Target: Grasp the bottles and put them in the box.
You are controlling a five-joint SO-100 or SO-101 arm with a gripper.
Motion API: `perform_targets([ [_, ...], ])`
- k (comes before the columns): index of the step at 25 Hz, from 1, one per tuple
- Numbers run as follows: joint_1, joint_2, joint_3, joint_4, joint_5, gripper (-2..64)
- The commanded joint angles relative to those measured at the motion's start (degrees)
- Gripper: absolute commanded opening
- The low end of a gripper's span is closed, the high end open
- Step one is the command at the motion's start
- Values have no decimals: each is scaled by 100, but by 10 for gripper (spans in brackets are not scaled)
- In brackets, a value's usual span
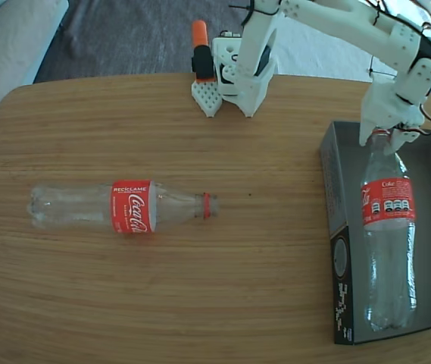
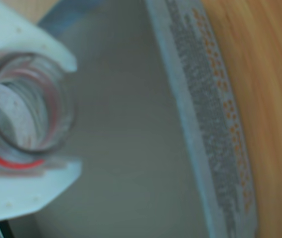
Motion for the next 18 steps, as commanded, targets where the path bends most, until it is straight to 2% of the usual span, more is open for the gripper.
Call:
perform_targets([
  [1, -9, 299, -62, -44, 0, 22],
  [12, -18, 343, -35, 35, 0, 32],
  [14, -18, 334, -18, 35, 0, 71],
  [18, -26, 360, 114, -26, 35, 191],
])
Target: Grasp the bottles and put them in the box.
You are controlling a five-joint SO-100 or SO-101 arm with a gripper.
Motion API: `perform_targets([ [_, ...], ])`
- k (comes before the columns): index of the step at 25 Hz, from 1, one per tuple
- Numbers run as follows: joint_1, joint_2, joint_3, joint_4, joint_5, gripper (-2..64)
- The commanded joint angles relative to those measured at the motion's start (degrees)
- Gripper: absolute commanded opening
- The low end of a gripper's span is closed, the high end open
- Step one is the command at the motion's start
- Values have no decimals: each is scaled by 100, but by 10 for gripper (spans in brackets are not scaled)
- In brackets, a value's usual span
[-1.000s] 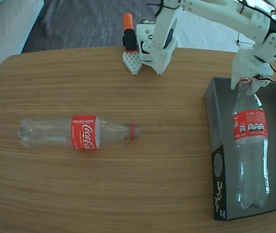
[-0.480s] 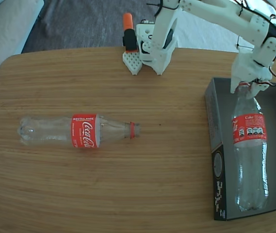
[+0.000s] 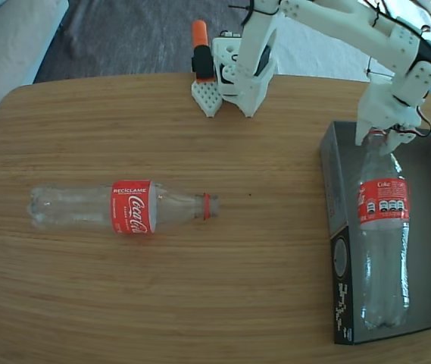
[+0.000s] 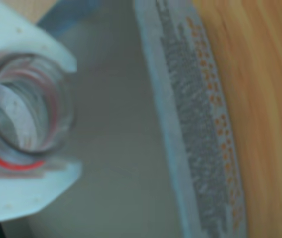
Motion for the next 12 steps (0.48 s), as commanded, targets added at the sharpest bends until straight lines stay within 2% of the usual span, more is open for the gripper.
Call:
perform_targets([
  [1, -9, 360, -79, -26, 26, 215],
  [7, 9, 369, -70, -26, 35, 340],
  [12, 53, 378, -79, -26, 35, 342],
])
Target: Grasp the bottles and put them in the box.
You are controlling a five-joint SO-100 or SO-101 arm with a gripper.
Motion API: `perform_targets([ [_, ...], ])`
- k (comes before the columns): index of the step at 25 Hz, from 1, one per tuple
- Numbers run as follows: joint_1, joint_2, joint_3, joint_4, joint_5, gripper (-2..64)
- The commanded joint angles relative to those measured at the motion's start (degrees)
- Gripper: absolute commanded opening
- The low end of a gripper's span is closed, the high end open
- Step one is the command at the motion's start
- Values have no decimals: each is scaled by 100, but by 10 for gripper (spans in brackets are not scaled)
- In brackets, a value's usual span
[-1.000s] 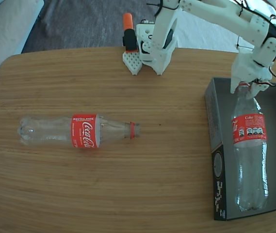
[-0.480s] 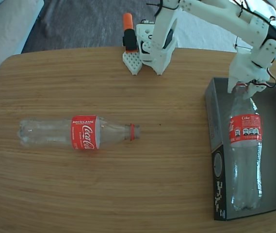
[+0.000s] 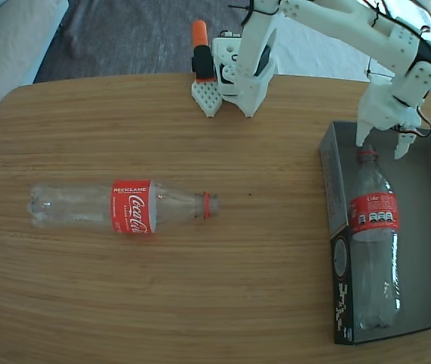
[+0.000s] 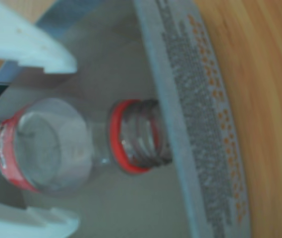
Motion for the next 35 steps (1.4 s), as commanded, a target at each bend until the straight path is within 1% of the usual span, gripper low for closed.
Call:
perform_targets([
  [1, 53, 378, -123, 9, 35, 341],
  [4, 185, 378, -308, 9, 35, 341],
  [8, 501, 387, -844, 88, 44, 340],
  [12, 1178, 387, -1204, 88, 44, 340],
  [16, 1714, 457, -1371, 97, 44, 340],
  [21, 2268, 1020, -1248, 105, 53, 340],
  [25, 2698, 1468, -1160, 439, 88, 340],
  [31, 3454, 1907, -1151, 817, 773, 340],
  [35, 3929, 2145, -949, 932, 1512, 340],
])
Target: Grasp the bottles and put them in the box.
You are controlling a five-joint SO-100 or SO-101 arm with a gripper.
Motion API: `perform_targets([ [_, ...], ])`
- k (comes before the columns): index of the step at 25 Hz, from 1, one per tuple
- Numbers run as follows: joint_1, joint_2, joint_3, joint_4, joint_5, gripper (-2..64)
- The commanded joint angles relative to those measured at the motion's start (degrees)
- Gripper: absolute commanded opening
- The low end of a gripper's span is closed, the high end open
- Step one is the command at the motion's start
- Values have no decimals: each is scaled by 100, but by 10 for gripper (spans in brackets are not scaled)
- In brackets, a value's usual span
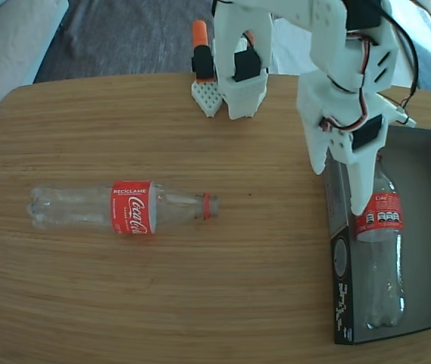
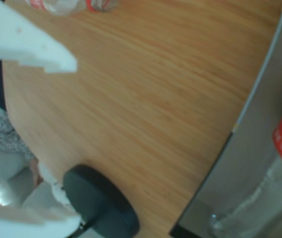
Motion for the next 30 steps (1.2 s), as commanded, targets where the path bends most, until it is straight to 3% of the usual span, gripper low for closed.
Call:
perform_targets([
  [1, 352, 466, 237, 26, 466, 340],
  [11, 439, 1986, 2435, 88, 1661, 340],
  [18, 853, 2197, 2927, -62, 2452, 340],
  [25, 1204, 2118, 3428, -756, 2408, 340],
  [30, 1239, 2206, 3779, -1195, 1644, 340],
])
